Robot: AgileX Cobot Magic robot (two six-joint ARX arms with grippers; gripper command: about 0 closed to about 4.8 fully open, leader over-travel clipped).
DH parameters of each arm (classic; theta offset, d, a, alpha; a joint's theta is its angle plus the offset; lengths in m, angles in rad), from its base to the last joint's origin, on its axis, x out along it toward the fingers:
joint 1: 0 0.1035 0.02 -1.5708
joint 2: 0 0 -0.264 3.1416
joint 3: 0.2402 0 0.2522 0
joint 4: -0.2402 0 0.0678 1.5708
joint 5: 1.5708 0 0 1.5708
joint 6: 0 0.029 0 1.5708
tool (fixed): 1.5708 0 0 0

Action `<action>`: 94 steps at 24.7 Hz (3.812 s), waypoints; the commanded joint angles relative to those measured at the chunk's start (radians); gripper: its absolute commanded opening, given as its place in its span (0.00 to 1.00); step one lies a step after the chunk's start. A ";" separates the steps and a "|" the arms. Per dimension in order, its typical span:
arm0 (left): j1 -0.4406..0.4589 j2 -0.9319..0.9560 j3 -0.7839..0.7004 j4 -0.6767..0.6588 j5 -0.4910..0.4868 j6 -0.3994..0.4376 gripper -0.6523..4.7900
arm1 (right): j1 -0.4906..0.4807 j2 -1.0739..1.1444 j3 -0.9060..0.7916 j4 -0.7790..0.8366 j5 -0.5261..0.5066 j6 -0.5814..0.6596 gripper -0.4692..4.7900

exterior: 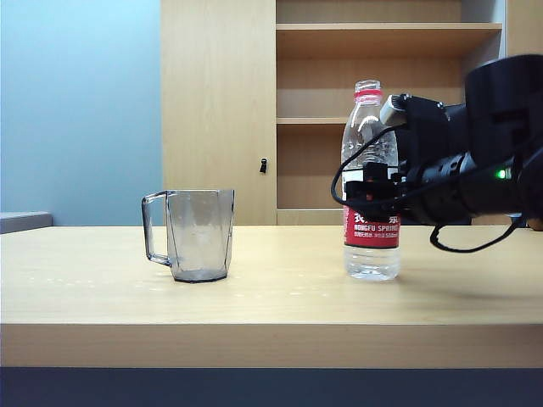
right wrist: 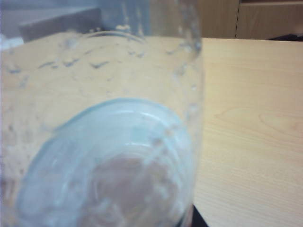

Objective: Pick up the mineral water bottle on the table and pour water into the mug until it's half full.

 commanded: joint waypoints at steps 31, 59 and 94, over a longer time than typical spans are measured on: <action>0.001 -0.005 0.005 -0.035 -0.138 0.000 0.11 | 0.274 -0.180 0.515 -1.226 0.542 -0.965 0.51; 0.001 -0.005 0.005 -0.046 -0.142 0.000 0.11 | 0.324 -0.097 0.645 -1.224 0.800 -1.285 0.53; 0.001 -0.005 0.005 -0.045 -0.142 0.000 0.11 | 0.389 -0.102 0.644 -1.233 0.854 -1.037 0.53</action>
